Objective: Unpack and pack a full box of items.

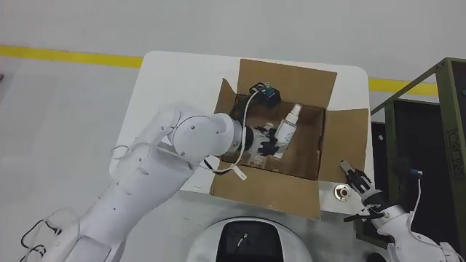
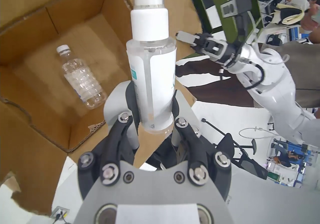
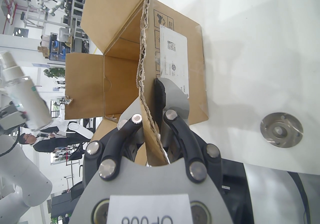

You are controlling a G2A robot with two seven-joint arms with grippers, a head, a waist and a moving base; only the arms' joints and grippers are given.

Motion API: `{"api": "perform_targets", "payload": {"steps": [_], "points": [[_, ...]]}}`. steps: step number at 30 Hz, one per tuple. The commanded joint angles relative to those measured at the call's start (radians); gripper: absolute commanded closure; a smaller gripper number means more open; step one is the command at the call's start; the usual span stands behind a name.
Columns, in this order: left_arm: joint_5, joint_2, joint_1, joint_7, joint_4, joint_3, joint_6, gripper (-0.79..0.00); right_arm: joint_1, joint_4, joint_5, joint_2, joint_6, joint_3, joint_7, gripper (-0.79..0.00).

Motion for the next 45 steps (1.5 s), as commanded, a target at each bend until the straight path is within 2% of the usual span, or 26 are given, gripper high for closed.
{"api": "perform_targets", "payload": {"steps": [1, 8, 25, 29, 35, 41, 45], "points": [[0.02, -0.008, -0.016, 0.015, 0.057, 0.034, 0.027, 0.0, -0.005, -0.002, -0.001, 0.0, 0.002, -0.001, -0.004, 0.0], [0.064, -0.026, -0.041, 0.065, 0.162, 0.096, 0.061, 0.0, -0.013, -0.006, -0.008, 0.0, 0.007, 0.0, -0.014, 0.0], [0.064, -0.026, -0.041, 0.065, 0.162, 0.096, 0.061, 0.0, -0.01, -0.005, -0.005, 0.0, 0.006, -0.001, -0.017, 0.0], [0.023, -0.03, -0.015, 0.107, 0.183, 0.095, 0.044, 0.0, -0.002, 0.001, -0.007, 0.001, 0.001, -0.005, -0.015, 0.0], [-0.042, -0.06, -0.053, 0.118, 0.278, 0.141, 0.083, 0.0, 0.005, 0.01, -0.008, 0.002, -0.001, -0.014, -0.01, 0.0], [-0.095, -0.109, -0.116, 0.162, 0.435, 0.21, 0.157, 0.0, 0.003, 0.016, -0.007, 0.002, 0.001, -0.014, -0.017, 0.0], [-0.124, -0.144, -0.15, 0.187, 0.528, 0.257, 0.172, 0.0, 0.003, 0.019, -0.004, 0.002, 0.001, -0.013, -0.018, 0.0]]}}
